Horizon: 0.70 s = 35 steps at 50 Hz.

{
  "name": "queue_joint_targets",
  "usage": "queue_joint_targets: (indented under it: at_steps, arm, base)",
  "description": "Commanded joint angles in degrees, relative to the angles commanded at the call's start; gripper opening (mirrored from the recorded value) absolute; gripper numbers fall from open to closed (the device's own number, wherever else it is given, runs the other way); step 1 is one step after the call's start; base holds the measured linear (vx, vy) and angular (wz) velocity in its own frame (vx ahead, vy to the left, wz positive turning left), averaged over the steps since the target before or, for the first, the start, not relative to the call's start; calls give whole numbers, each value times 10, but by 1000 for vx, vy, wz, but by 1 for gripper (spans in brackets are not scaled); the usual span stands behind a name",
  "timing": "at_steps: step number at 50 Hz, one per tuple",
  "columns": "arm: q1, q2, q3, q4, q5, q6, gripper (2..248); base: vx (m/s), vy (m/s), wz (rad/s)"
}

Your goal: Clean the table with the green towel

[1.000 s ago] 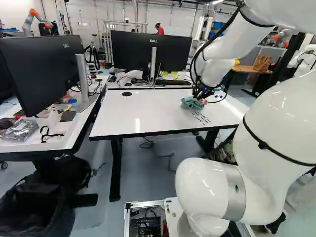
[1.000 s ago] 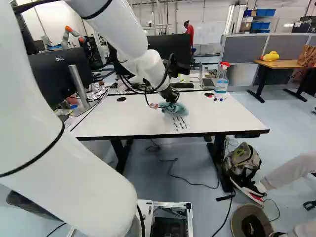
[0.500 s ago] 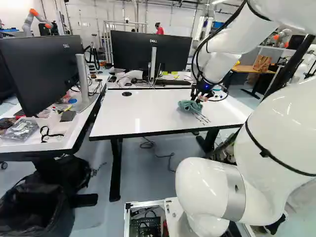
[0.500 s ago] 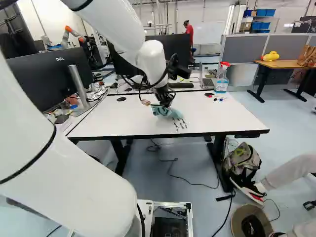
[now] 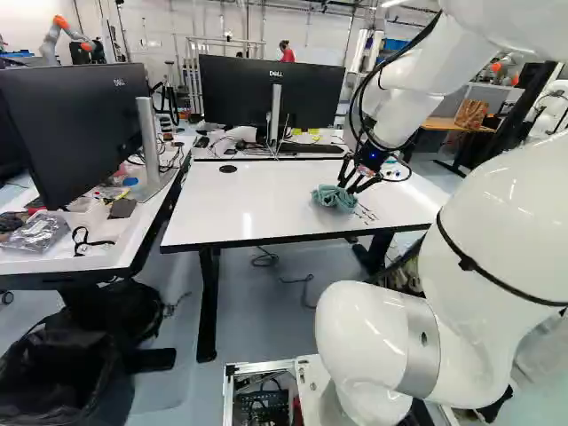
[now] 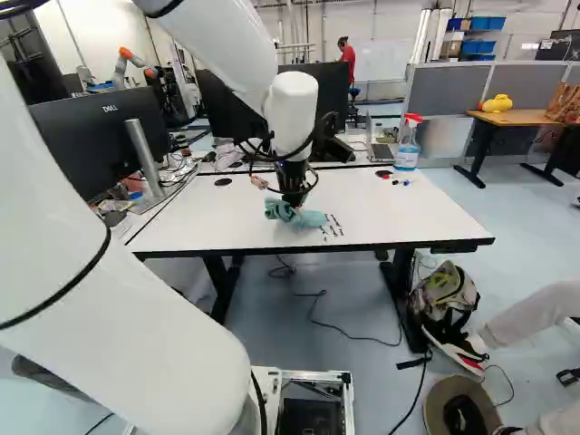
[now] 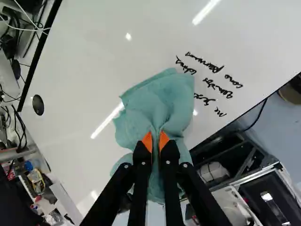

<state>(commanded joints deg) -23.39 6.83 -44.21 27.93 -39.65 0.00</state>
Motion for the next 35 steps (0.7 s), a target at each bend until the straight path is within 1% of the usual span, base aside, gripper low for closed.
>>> queue_joint_targets:
  at_steps: [12,35]
  arm:
    - [-22,-7,-6,0,0,0,37]
    - [-70,-26,-24,0,0,0,37]
  base:
    - [0,0,0]
    - [0,0,0]
